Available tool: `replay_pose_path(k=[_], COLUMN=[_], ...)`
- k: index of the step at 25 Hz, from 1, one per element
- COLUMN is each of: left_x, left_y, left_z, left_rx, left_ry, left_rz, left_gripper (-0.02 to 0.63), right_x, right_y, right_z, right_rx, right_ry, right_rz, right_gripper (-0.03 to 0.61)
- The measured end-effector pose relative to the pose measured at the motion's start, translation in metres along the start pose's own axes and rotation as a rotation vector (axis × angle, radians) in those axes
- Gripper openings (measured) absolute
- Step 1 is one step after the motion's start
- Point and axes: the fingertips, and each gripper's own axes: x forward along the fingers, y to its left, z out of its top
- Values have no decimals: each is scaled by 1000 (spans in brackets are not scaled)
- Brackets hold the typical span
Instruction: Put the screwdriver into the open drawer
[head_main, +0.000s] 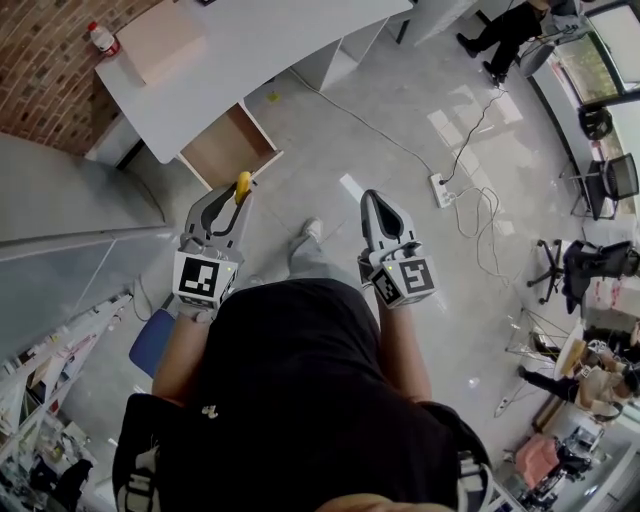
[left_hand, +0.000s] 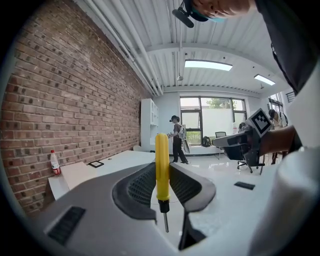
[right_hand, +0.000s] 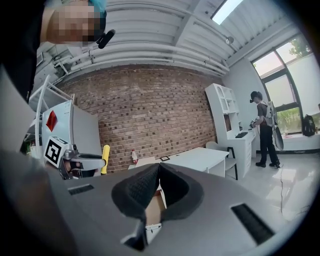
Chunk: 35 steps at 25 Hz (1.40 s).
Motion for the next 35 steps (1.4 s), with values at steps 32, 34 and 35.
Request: replay_pose_path(k=[32, 34, 35], left_x=[175, 180, 182], left_y=[42, 53, 59], left_z=[-56, -66, -72], left_rx=[-290, -317, -329], left_ry=[207, 216, 222], left_rz=[164, 161, 159], left_gripper=[81, 81, 81], right_x=[135, 143, 149], right_y=[-119, -116, -114], right_z=[-9, -11, -11], right_rx=[43, 45, 45], right_ry=[133, 142, 146], right_rz=[232, 221, 215], right_gripper=[9, 9, 9])
